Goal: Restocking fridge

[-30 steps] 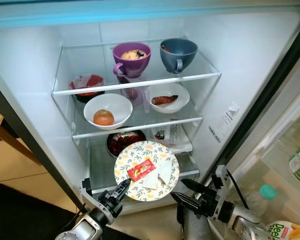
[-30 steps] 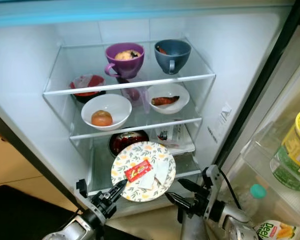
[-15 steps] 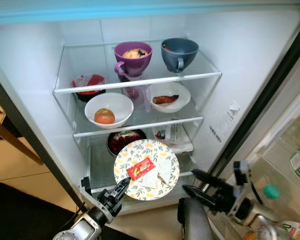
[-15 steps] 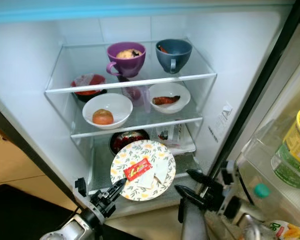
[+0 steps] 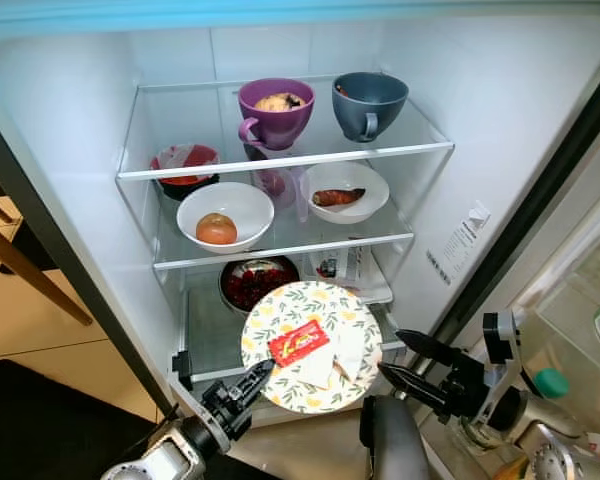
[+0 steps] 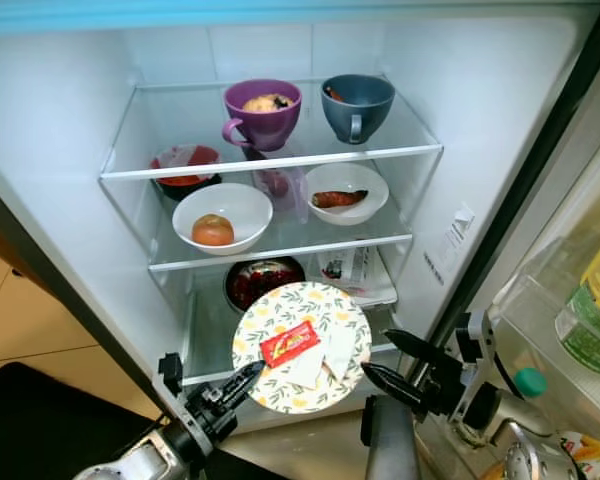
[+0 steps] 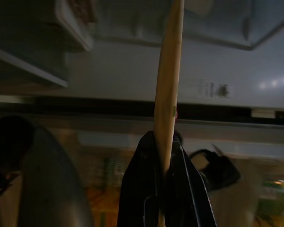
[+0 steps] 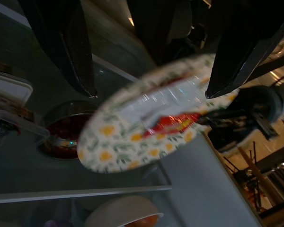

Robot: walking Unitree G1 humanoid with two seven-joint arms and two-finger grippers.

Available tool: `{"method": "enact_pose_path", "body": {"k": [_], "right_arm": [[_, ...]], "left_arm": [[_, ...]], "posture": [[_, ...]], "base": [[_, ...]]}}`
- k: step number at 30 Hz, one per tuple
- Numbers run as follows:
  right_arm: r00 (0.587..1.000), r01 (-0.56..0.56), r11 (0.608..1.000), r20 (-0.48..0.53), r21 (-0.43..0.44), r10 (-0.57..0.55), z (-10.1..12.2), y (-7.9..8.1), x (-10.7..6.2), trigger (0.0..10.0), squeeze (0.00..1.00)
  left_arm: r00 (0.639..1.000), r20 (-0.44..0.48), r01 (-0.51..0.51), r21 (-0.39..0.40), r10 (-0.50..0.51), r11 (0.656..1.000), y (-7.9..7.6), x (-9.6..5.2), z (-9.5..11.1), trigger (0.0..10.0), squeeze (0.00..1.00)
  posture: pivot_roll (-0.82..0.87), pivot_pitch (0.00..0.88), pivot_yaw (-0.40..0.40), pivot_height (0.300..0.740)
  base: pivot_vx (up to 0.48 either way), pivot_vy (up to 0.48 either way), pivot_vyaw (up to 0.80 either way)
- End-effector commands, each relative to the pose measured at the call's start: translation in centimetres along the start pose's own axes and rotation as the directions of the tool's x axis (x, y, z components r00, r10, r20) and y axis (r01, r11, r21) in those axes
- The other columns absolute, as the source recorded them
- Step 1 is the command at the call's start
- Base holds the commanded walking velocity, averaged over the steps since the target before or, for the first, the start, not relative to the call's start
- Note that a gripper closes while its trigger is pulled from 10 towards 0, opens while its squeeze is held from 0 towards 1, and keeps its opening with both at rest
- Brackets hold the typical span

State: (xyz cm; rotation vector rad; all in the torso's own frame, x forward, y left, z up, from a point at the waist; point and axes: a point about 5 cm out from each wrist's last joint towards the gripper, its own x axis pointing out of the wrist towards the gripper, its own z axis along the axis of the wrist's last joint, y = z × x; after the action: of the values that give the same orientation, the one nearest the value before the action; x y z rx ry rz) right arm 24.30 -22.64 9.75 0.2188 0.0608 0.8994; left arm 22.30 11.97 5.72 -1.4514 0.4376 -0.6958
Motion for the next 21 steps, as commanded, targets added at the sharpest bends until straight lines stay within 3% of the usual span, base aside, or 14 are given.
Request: {"method": "enact_pose_path", "body": {"k": [1,21], "right_arm": [[0.996,0.084,0.995,0.024,-0.054,-0.083,1.3,-0.9,-1.5,10.0,0.0],[0.983,0.15,0.977,0.125,-0.154,-0.131,5.5,-1.5,-3.8,10.0,0.0]], "left_arm": [[1.0,-0.01,0.012,-0.001,-0.012,1.0,-0.5,-0.2,-0.1,10.0,0.0],[0.999,0.014,0.043,0.015,-0.044,0.999,-2.3,0.6,0.4,10.0,0.0]], "posture": [[-0.04,0.103,0.004,0.375],[-0.05,0.113,0.012,0.375]], "base": [[0.0,0.0,0.0],[0.0,0.0,0.0]]}}
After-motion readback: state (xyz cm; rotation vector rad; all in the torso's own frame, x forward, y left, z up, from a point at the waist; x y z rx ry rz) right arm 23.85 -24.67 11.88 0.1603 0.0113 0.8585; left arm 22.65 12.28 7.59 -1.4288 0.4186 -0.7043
